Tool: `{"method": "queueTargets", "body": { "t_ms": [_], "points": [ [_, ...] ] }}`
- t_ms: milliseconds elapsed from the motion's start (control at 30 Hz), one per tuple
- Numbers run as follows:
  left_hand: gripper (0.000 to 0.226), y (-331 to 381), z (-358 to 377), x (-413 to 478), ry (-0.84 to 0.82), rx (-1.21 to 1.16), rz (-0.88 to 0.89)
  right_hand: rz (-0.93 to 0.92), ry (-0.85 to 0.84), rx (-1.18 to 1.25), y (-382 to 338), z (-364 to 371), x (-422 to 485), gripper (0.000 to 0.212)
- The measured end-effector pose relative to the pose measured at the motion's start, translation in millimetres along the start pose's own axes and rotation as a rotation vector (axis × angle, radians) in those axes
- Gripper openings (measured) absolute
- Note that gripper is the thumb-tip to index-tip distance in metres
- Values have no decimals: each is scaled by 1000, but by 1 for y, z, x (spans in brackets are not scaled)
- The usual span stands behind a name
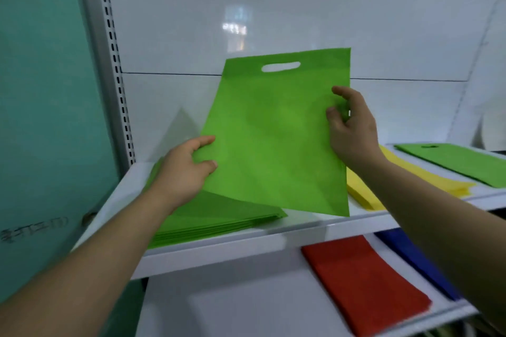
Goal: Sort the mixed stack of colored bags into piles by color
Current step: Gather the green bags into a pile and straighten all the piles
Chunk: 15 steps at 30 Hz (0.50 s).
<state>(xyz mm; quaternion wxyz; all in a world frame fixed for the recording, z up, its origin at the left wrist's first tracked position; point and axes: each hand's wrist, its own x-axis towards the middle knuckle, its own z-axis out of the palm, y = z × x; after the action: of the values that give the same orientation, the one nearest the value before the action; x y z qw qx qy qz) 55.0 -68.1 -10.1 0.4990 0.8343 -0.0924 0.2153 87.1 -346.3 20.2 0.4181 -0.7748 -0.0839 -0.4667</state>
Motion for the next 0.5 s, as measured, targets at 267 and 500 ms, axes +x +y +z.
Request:
{"method": "queueTargets", "body": {
  "t_ms": [267,500],
  "points": [
    [54,62,116,-26,-197,-37,183,276,55,-287,45,-144,-17,44],
    [53,146,246,-64,-348,-86,283,386,126,-474,101,-301,-28,45]
  ]
}}
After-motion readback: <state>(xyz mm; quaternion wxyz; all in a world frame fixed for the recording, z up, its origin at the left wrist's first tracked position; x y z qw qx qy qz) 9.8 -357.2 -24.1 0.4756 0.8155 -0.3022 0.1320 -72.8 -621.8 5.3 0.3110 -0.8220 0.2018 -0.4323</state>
